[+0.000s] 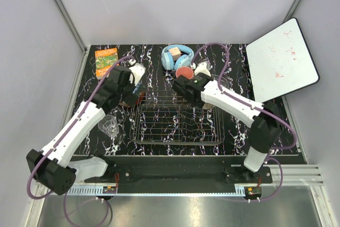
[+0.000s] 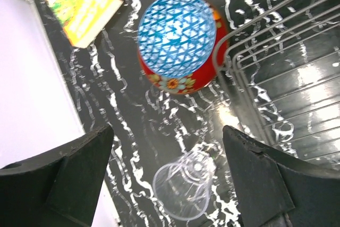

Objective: Load the mixed dishes into the dish rack

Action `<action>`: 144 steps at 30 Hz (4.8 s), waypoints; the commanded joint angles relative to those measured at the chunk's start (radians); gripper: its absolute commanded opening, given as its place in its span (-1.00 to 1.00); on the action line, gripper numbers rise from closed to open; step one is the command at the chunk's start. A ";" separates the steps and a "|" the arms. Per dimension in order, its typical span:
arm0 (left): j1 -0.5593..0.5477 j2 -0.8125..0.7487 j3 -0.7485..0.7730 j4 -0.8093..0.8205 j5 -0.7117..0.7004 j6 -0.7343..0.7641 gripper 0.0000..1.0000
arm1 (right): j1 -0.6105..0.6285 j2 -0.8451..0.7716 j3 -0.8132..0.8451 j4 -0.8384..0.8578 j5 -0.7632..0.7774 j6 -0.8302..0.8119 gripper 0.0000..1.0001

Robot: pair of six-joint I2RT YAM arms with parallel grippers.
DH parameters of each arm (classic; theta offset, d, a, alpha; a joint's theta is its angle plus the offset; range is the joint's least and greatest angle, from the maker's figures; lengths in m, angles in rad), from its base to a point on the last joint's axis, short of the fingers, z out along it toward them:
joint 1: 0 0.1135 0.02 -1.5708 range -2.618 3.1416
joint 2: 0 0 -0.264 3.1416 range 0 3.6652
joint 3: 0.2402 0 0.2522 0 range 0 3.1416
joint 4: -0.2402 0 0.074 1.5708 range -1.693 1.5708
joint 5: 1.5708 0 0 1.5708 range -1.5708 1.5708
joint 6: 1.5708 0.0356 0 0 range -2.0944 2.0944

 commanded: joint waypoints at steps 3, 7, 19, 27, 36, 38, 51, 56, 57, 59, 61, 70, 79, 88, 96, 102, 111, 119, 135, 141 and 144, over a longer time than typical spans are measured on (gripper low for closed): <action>-0.015 0.053 0.022 0.039 0.093 -0.041 0.74 | -0.021 0.000 0.106 -0.264 0.017 -0.079 -1.00; -0.018 0.086 0.039 0.042 0.096 -0.048 0.74 | -0.021 0.061 0.123 -0.255 -0.022 -0.124 -1.00; -0.025 0.103 0.021 0.060 0.131 -0.059 0.72 | -0.025 0.156 0.103 -0.210 -0.086 -0.179 -0.99; -0.031 0.094 0.031 0.059 0.136 -0.059 0.72 | -0.034 0.144 0.089 -0.181 -0.115 -0.213 -0.62; -0.031 0.094 0.010 0.062 0.110 -0.047 0.72 | -0.027 0.178 0.089 -0.193 -0.119 -0.199 -0.03; -0.031 0.093 0.002 0.063 0.105 -0.044 0.73 | -0.028 0.155 0.097 -0.209 -0.109 -0.182 -0.03; -0.253 0.172 0.138 0.059 0.038 -0.047 0.74 | -0.030 -0.115 0.187 -0.265 -0.108 0.012 0.47; -0.465 0.287 0.249 0.059 -0.226 0.051 0.82 | -0.033 -0.310 0.313 -0.231 -0.031 0.216 0.51; -0.513 0.307 0.263 0.056 -0.253 0.065 0.84 | -0.033 -0.397 0.309 -0.194 -0.030 0.221 0.50; -0.551 0.356 0.306 0.057 -0.320 0.112 0.94 | -0.033 -0.504 0.220 -0.023 -0.040 0.201 0.49; -0.593 0.399 0.373 0.056 -0.362 0.120 0.98 | -0.031 -0.676 0.093 0.078 -0.039 0.221 0.49; -0.743 0.816 0.847 -0.133 -0.325 -0.070 0.98 | -0.031 -1.200 -0.225 0.489 -0.010 0.114 0.43; -0.791 0.962 1.004 -0.264 -0.143 -0.243 0.98 | -0.031 -1.158 -0.190 0.445 0.004 0.045 0.45; -0.783 0.973 0.924 -0.195 -0.151 -0.239 0.98 | -0.033 -1.158 -0.204 0.445 -0.020 0.048 0.45; -0.734 1.004 0.872 -0.075 -0.146 -0.234 0.81 | -0.031 -1.149 -0.219 0.443 -0.025 0.033 0.29; -0.719 1.022 0.855 -0.001 -0.166 -0.231 0.62 | -0.031 -1.148 -0.236 0.443 -0.033 0.043 0.13; -0.717 1.047 0.849 0.013 -0.114 -0.257 -0.05 | -0.033 -1.167 -0.257 0.445 -0.025 0.049 -0.05; -0.717 1.038 0.831 0.013 -0.064 -0.260 -0.77 | -0.031 -1.160 -0.267 0.445 -0.025 0.054 -0.09; -0.667 0.691 0.814 0.037 0.010 -0.238 -1.00 | -0.033 -1.141 -0.288 0.445 -0.033 0.029 -0.14; -0.563 0.608 0.765 0.037 0.568 -0.363 -1.00 | -0.031 -1.109 -0.316 0.440 -0.028 0.022 -0.14; -0.526 0.591 0.685 0.084 0.838 -0.424 -1.00 | -0.033 -1.088 -0.329 0.437 -0.022 0.022 -0.14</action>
